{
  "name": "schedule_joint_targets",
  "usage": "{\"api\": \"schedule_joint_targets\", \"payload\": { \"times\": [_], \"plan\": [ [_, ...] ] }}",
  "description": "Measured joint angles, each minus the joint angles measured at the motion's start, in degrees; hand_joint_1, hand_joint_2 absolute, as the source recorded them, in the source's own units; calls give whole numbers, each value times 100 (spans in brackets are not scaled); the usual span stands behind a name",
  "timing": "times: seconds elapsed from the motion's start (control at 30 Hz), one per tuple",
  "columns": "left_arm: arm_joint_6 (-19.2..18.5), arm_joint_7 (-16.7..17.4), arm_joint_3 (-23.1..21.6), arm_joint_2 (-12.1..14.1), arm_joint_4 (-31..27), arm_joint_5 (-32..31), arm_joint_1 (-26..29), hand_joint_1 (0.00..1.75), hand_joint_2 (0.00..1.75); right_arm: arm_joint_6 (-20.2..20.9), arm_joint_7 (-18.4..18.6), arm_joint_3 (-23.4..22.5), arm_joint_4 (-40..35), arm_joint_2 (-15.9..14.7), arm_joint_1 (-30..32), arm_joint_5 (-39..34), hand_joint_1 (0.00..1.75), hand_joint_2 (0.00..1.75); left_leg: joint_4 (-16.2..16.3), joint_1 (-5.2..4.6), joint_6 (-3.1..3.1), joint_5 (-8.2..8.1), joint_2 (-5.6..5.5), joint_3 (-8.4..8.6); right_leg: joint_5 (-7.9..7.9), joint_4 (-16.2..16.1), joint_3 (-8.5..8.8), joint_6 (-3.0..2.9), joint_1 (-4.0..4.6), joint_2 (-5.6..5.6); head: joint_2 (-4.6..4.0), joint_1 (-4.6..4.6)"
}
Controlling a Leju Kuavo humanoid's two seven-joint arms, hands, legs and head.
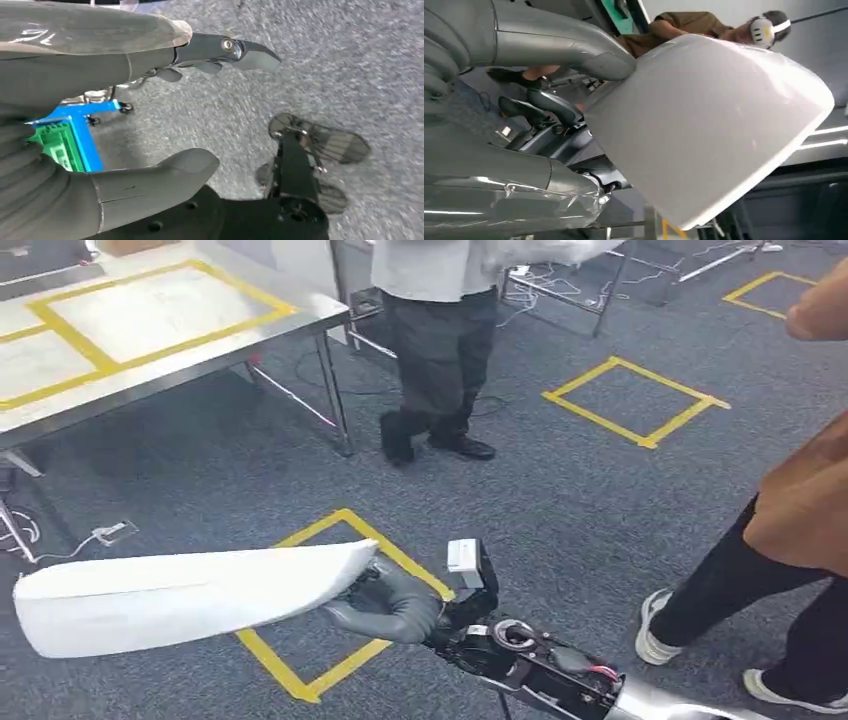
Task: Take the parts from the cabinet and place them on the table.
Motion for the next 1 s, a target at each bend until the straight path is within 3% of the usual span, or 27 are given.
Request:
{"api": "schedule_joint_targets", "payload": {
  "times": [0.03,0.1,0.17,0.2,0.27,0.3,0.33,0.37,0.4,0.47,0.5,0.53,0.6,0.67,0.7,0.8,0.83,0.87,0.9,0.97,1.0],
  "plan": [
    [0,0,0,0,0,-2,-9,0,175,2,-2,0,-2,2,-10,0,175,175,26,0,-31,0,-15,-48,-54,-97,90,-47,11,0,2,-2],
    [0,0,0,0,0,0,0,0,175,-2,2,-2,-2,0,16,2,175,175,-7,21,-96,27,-2,-60,-53,-49,43,-92,31,19,2,-30],
    [0,2,-2,-2,0,-4,2,0,175,0,2,-2,-13,7,15,4,175,175,78,40,-173,-62,33,-37,-29,-147,130,-175,-5,12,2,-52],
    [0,2,-2,-4,0,-4,-5,0,175,0,4,-2,-17,7,1,9,175,175,362,39,-183,-207,49,-185,-33,-169,151,-203,-1,1,2,-118],
    [0,2,-2,-7,0,-2,-23,0,175,0,22,-2,-17,9,8,31,175,175,1362,39,-205,-608,49,-760,-52,-170,151,-249,16,-36,2,-207],
    [4,2,-2,-9,0,2,-12,0,175,0,33,-2,-17,9,23,55,175,175,1805,41,-212,-723,49,-1043,-66,-170,153,-265,24,-43,2,-227],
    [7,4,-2,-9,0,7,3,0,175,0,44,-2,-18,9,35,66,175,175,1989,41,-217,-690,49,-1205,-78,-169,165,-272,27,-41,2,-231],
    [9,7,-2,-11,0,7,19,0,175,2,55,0,-17,9,40,70,175,175,1889,42,-215,-525,50,-1216,-94,-170,184,-275,27,-37,2,-245],
    [15,7,-2,-7,0,7,26,0,175,2,59,0,-17,9,39,74,175,175,1518,42,-210,-240,50,-1089,-117,-169,213,-266,22,-29,2,-267],
    [15,7,-2,2,0,7,21,0,175,2,57,0,-17,9,37,77,175,175,383,47,-192,359,75,-594,-178,-168,293,-218,14,-27,2,-295],
    [15,7,-2,-7,0,7,17,0,175,2,57,0,-17,9,34,81,175,175,104,40,-178,332,115,-473,-215,-155,295,-175,57,-27,2,-334],
    [15,7,-2,-4,0,7,-1,0,175,2,59,-2,-20,9,31,83,175,175,92,27,-123,325,84,-479,-246,-149,291,-152,74,-18,2,-350],
    [15,7,-2,-9,0,7,6,0,175,2,61,-2,-20,9,31,87,175,175,113,15,-51,275,74,-477,-275,-173,318,-102,71,-21,2,-269],
    [15,7,-2,-11,0,7,8,0,175,2,66,-4,-28,9,33,90,175,175,84,34,31,268,67,-425,-332,-114,302,-23,30,-21,2,-262],
    [15,7,-2,-11,0,7,9,0,175,2,66,-9,-33,9,27,90,175,175,84,30,76,238,75,-385,-478,134,227,-11,31,-22,2,-223],
    [15,7,-2,-2,0,7,3,0,175,2,70,-11,-33,7,45,109,175,175,88,-5,146,177,73,-310,-1072,1627,-530,5,33,-21,2,-127],
    [15,7,-2,-2,0,7,5,0,175,2,74,-11,-33,7,59,127,175,175,88,-22,151,151,66,-282,-1082,1890,-710,0,34,-21,2,-107],
    [15,7,-2,-2,0,7,13,0,175,0,74,-9,-33,7,66,151,175,175,88,-36,151,119,57,-238,-942,1839,-754,-27,39,-21,2,-92],
    [15,7,-2,-2,0,7,19,0,175,0,76,-9,-33,7,65,175,175,175,89,-48,152,84,46,-186,-680,1531,-662,-66,56,-20,2,-72],
    [15,7,-2,-7,0,7,15,0,175,-7,76,-9,-35,7,58,181,175,175,87,-70,140,7,6,-54,10,426,-235,-191,117,12,2,-24],
    [15,7,-2,-26,0,7,25,0,175,-7,76,-11,-33,7,57,184,175,175,73,-57,129,-23,-12,-31,49,138,-91,-261,139,98,2,-17]
  ]
}}
